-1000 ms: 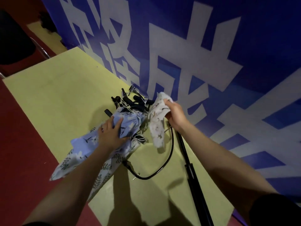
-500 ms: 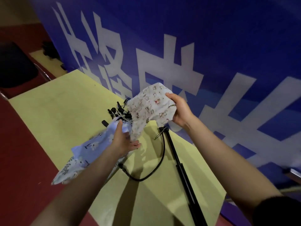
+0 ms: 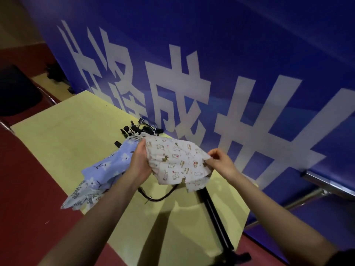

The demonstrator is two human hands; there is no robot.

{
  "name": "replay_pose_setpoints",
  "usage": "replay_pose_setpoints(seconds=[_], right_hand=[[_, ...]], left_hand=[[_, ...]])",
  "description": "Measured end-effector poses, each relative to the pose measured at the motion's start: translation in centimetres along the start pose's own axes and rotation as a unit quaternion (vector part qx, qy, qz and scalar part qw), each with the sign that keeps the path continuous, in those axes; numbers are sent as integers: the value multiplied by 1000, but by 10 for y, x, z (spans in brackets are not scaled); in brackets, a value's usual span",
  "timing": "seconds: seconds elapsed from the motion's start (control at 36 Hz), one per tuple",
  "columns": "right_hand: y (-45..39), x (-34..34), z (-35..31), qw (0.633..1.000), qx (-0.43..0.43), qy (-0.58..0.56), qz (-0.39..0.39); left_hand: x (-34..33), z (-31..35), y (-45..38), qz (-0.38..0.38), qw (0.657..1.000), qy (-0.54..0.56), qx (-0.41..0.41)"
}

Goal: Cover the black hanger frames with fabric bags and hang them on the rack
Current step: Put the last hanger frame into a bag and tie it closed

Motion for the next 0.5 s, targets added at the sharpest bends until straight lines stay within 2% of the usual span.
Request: replay_pose_setpoints(seconds=[0.06, 0.11, 0.19, 0.28, 0.39, 0.5], right_hand=[[14, -9, -3, 998, 52, -17, 5], [29, -25, -16, 992, 85, -88, -27], [45, -51, -31, 974, 68, -201, -75], [49, -68, -34, 964, 47, -247, -81], [50, -73, -24, 940, -11, -330, -81], [52, -81, -15, 936, -59, -327, -118]], left_hand=[[-8, -5, 5, -4, 1000, 12, 1], [-21, -10, 16, -5, 1000, -27, -11], [-41, -27, 30, -43, 995, -95, -8], [-47, -38, 40, -62, 985, -157, -29], [-43, -45, 48, -81, 991, -109, -12], [-36, -52, 54, -75, 992, -97, 25]])
Point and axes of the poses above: each hand's wrist, its own y-axis away from the middle knuckle, its own x-axis out of the back of the hand, z = x × y, the point moved 3 cm from there along -y, towards the middle knuckle, and after that the axes turned 7 degrees about -y, right-handed, at the moved point
